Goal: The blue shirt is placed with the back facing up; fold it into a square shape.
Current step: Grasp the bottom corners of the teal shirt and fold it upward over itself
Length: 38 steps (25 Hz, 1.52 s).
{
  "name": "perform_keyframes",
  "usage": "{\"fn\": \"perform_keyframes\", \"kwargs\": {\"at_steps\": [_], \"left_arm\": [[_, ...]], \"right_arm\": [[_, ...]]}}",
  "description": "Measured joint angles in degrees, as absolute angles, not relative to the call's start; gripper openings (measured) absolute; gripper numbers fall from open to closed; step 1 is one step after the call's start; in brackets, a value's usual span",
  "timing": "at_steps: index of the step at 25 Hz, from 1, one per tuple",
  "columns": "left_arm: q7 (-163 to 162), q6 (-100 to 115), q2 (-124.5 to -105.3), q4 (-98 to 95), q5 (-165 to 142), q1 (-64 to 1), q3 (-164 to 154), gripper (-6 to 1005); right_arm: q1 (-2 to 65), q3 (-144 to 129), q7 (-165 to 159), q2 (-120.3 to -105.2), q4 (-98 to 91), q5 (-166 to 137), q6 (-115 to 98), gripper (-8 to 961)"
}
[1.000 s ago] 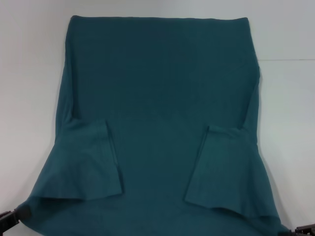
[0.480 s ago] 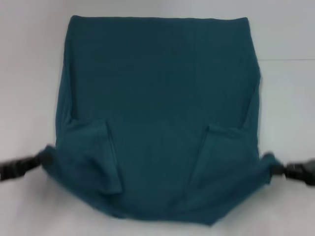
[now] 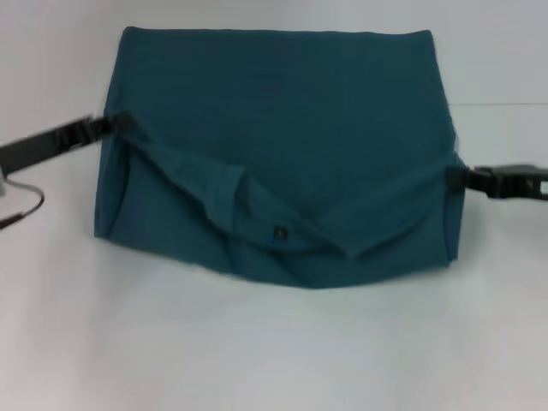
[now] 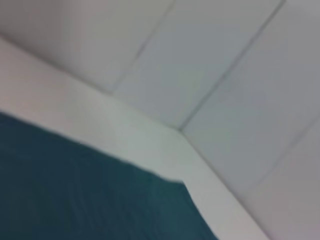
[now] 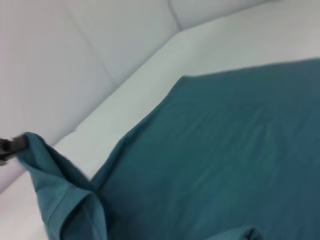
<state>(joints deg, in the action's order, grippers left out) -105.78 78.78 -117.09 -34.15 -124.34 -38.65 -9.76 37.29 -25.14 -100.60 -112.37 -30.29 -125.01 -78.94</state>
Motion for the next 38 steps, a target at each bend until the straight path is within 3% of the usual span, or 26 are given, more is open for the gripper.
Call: {"fn": "perform_keyframes", "kwargs": {"at_steps": [7, 16, 23, 30, 38], "left_arm": [[-103.03, 70.31, -117.61, -30.28, -118.97, -42.85, -9.94, 40], [-94.22, 58.86, -119.28, -24.6, -110.41, -43.68, -9.94, 41], [-84.63, 51.87, -120.1, -20.56, -103.32, -43.94, -9.86, 40], [-83.91, 51.56, -120.09, -20.13, -101.77, -44.37, -9.98, 41], [-83.84, 50.81, -120.36, -19.81, -101.63, -44.84, -9.92, 51]], "right_arm": [[41.31, -25.72, -100.21, -113.17, -30.15, -122.43, -67.54, 36], [45.09, -25.96, -95.12, -114.35, -26.16, -118.68, -52.82, 37], [47.45, -26.08, -86.8, -116.59, -22.94, -116.01, -43.14, 38], [50.04, -26.29, -87.0, -115.34, -22.92, -115.31, -41.02, 39], [51.13, -26.43, -85.97, -115.4, -21.7, -115.29, -37.41, 40]]}}
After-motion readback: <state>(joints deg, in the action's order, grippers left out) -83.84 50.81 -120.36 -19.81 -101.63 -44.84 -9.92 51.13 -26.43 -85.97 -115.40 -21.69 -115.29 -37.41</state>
